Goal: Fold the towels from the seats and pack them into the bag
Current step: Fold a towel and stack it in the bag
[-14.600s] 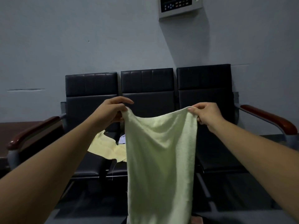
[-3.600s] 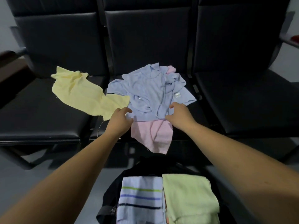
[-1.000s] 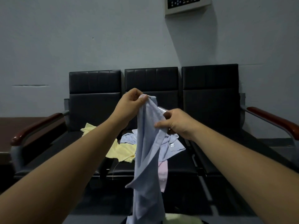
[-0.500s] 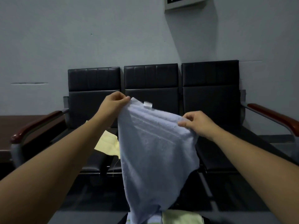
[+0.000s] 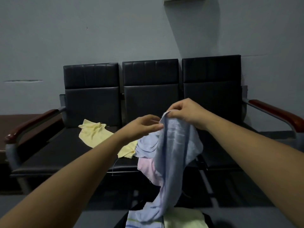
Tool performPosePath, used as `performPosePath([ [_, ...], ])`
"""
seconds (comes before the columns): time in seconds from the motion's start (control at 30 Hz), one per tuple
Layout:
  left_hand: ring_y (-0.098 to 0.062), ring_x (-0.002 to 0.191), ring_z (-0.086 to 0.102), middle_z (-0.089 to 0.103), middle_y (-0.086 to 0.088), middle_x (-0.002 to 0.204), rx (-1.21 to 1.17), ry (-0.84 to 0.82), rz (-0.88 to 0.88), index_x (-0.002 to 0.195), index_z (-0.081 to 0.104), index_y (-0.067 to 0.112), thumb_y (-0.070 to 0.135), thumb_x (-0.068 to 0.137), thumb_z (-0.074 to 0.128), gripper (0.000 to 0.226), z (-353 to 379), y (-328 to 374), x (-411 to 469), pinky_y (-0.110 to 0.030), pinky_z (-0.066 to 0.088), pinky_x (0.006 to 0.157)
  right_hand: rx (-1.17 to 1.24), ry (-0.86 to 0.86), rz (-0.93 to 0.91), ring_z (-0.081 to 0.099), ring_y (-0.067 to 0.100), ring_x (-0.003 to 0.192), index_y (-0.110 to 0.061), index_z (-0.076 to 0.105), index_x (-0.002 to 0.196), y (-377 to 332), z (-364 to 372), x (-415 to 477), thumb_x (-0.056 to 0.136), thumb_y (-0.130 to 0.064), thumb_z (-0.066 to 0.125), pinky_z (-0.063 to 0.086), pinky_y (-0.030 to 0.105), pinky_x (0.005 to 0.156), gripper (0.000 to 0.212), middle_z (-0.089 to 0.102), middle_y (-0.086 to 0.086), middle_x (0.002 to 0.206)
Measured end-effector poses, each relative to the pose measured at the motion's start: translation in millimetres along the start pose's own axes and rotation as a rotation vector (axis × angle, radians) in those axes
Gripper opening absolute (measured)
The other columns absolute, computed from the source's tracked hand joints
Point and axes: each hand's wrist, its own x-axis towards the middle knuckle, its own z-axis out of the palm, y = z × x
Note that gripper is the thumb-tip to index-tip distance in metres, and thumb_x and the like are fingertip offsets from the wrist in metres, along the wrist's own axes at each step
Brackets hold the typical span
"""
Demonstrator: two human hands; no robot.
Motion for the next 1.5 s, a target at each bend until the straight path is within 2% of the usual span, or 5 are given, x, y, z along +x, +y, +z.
performPosePath([
  [0.2, -0.007, 0.08, 0.065, 0.072, 0.004, 0.088, 0.039, 0.004, 0.122, 0.104, 0.074, 0.014, 0.025, 0.096, 0.066, 0.016, 8.8, 3.4, 8.7, -0.024, 0.049, 0.072, -0.004, -0.076, -0.038, 0.072, 0.013, 0.093, -0.021, 0.08, 0.09, -6.2, -6.9, -2.3, 0.088, -0.026, 0.075, 0.057, 0.028, 0.084, 0.007, 0.077, -0.002, 0.09],
  [0.43, -0.014, 0.075, 0.068, 0.075, -0.009, 0.089, 0.158, 0.15, 0.054, 0.098, 0.076, 0.012, 0.023, 0.098, 0.062, 0.017, -2.3, -4.2, 5.3, -0.021, 0.052, 0.069, -0.509, -0.395, 0.175, 0.064, 0.022, 0.068, -0.014, 0.077, 0.086, 50.4, -12.5, -13.7, 0.08, -0.034, 0.084, 0.054, 0.037, 0.068, 0.022, 0.074, 0.008, 0.08],
  [0.9, -0.023, 0.081, 0.054, 0.062, -0.008, 0.093, 0.955, 0.052, -0.158, 0.107, 0.065, 0.011, 0.028, 0.104, 0.047, 0.025, -43.4, -40.5, 8.1, -0.033, 0.042, 0.072, -0.374, 0.075, 0.21, 0.062, 0.014, 0.077, -0.017, 0.068, 0.085, 101.0, -18.5, -30.0, 0.091, -0.029, 0.073, 0.043, 0.026, 0.063, 0.014, 0.067, -0.001, 0.083],
  [1.27, -0.017, 0.073, 0.055, 0.063, 0.002, 0.082, 0.808, 0.045, -0.108, 0.111, 0.055, 0.029, 0.027, 0.098, 0.058, 0.013, -50.1, -59.0, -1.3, -0.028, 0.04, 0.06, 0.157, 0.681, 0.288, 0.066, 0.014, 0.049, -0.005, 0.07, 0.087, 81.4, -23.3, -5.3, 0.09, -0.017, 0.076, 0.058, 0.029, 0.057, 0.014, 0.069, 0.012, 0.068],
  [1.5, -0.025, 0.067, 0.055, 0.058, -0.012, 0.072, -0.137, 0.136, -0.008, 0.095, 0.068, 0.014, 0.002, 0.098, 0.056, 0.018, -47.2, -43.9, -7.6, -0.04, 0.049, 0.067, 0.202, 0.628, 0.238, 0.069, 0.02, 0.062, -0.02, 0.058, 0.101, 69.1, -12.8, -3.7, 0.098, -0.001, 0.056, 0.06, 0.03, 0.061, 0.019, 0.067, 0.011, 0.084],
])
